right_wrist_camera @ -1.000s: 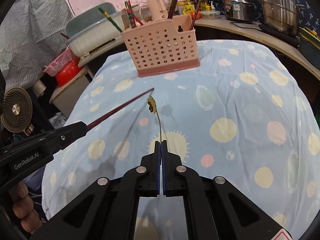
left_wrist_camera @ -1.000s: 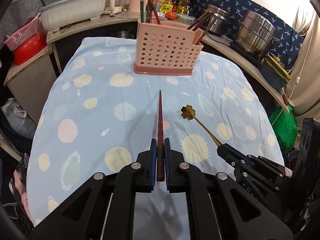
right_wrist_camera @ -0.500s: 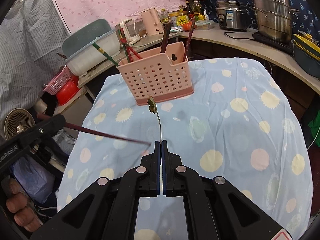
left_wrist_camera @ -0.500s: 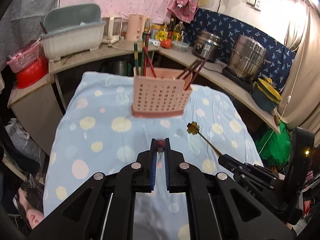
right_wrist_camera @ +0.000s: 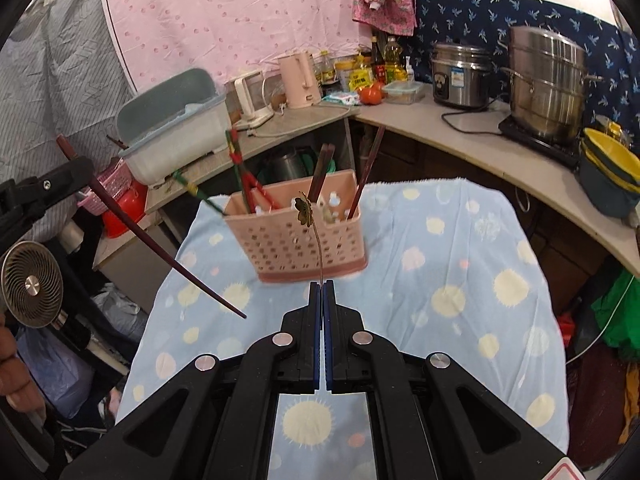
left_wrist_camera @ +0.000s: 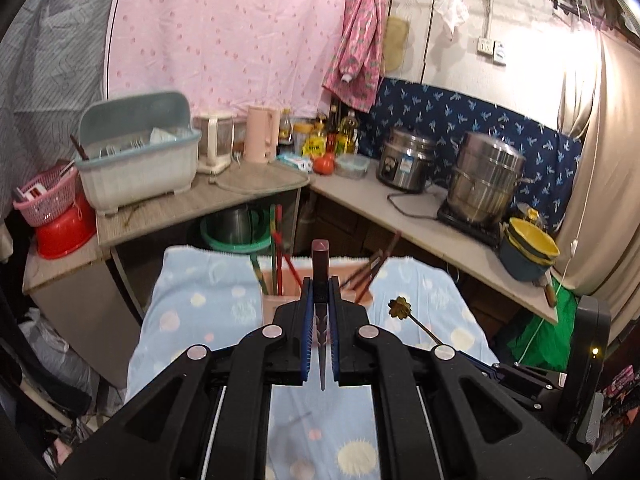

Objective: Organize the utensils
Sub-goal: 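Lift and carry the chopstick and spoon over the pink caddy with both tools, then lower the chopstick into the caddy with the left tool while the right tool lowers the spoon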

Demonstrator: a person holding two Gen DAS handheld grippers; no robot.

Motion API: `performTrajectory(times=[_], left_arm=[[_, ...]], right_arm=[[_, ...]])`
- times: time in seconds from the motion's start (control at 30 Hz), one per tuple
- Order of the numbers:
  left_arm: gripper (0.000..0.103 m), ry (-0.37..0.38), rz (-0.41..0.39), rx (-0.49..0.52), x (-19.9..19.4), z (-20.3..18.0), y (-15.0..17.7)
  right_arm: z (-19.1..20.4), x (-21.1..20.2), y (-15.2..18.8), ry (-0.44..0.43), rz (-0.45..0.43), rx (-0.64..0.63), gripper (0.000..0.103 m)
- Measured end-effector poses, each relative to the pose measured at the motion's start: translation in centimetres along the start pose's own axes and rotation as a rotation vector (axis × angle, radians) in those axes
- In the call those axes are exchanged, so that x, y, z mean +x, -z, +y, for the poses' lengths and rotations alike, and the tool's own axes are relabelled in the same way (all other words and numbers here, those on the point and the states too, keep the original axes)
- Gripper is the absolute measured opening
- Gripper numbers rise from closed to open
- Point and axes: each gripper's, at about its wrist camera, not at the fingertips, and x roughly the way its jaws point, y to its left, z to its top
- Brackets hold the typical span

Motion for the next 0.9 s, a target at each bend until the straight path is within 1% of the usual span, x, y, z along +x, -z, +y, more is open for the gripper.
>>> performTrajectory(times=[0.2,0.33,0.43,0.53,0.6,0.67,0.8,0.9], left_arm=[[0.007,-0.018,-0.073,0.011,0.9,-0.5,-4.6],[0.007,-0.038,-0.104,0.013,2.3,-0.6,-7.2],[0.007,-0.062,-0.121,0.011,3.7,-0.2,-8.4],[0.007,-0.088,-0.100,0.011,5.7,0.3,-8.7],[0.007,-0.100,-0.079,0.011,6.9,0.8,-8.6],[0.007,-0.107,-0.051,0.007,8.2,1.2,-8.2],[0.007,-0.116,-0.004,-0.008,10.4,2.2,-7.2],[0.007,-0.121,0.013,-0.009,11.3,2.4,-6.7]], right_arm=[[0.9,1.3,-4.3,-0.018,0.014,-0.034,0.002],[2.0,3.8,-6.3,-0.027,0.063,-0.066,0.002],[2.9,6.2,-7.2,-0.028,0.115,-0.089,0.002],[3.6,8.2,-7.6,-0.015,0.166,-0.117,0.002],[3.6,9.6,-7.8,-0.035,0.213,-0.113,0.002],[3.6,10.7,-8.1,-0.047,0.246,-0.107,0.002],[3.7,13.0,-8.2,-0.040,0.315,-0.110,0.002],[3.8,13.9,-8.2,-0.031,0.337,-0.112,0.002]])
